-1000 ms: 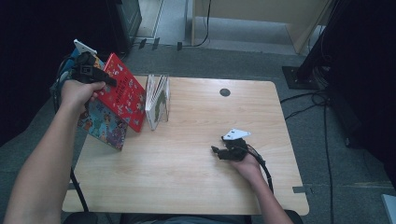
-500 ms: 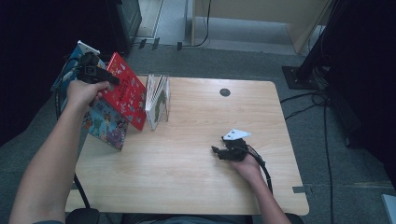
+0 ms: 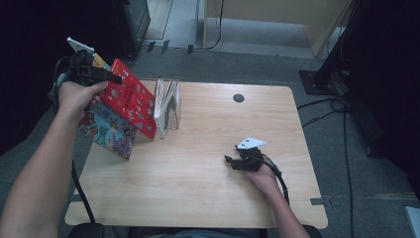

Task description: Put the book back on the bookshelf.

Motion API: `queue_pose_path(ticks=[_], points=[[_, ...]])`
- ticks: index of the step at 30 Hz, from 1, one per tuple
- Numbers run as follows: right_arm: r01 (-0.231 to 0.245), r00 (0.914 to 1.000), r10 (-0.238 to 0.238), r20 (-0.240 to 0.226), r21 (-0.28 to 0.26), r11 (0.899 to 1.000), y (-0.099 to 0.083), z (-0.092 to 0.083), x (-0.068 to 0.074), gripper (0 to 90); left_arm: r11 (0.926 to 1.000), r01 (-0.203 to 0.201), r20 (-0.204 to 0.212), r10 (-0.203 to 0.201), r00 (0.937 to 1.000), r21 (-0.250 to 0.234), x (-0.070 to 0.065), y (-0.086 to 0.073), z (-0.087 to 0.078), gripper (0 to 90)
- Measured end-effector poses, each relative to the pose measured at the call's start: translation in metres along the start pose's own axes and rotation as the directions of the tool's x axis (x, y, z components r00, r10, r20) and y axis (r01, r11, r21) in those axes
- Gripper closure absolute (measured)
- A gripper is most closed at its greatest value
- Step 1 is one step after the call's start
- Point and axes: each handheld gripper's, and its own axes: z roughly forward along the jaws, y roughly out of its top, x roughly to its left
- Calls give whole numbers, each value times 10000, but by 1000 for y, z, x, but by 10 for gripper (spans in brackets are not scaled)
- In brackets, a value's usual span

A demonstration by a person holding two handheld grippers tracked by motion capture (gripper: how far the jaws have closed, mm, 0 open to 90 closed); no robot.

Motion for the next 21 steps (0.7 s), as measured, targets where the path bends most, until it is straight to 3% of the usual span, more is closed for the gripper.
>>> queue_pose_path(ticks=[4, 7, 9, 13, 21], points=[[39, 10000, -39, -16, -1, 10000, 0, 0, 0, 344, 9991, -345, -313, 337, 9989, -260, -3, -2, -13, 481], [58, 10000, -58, -31, 1, 10000, 0, 0, 0, 337, 9979, -373, -101, 368, 9993, -538, -4, -5, -21, 480], [76, 10000, -76, -56, 13, 10000, 0, 0, 0, 326, 9980, -402, 145, 409, 9991, -482, -5, -8, -25, 479], [124, 9999, -123, -109, 20, 9999, -1, -1, 0, 305, 9959, -818, 69, 822, 9966, -391, -15, -15, -26, 464], [141, 9998, -141, -133, 52, 9999, -1, 0, 1, 287, 9910, -1339, 405, 1341, 9901, -82, -32, -31, -18, 438]])
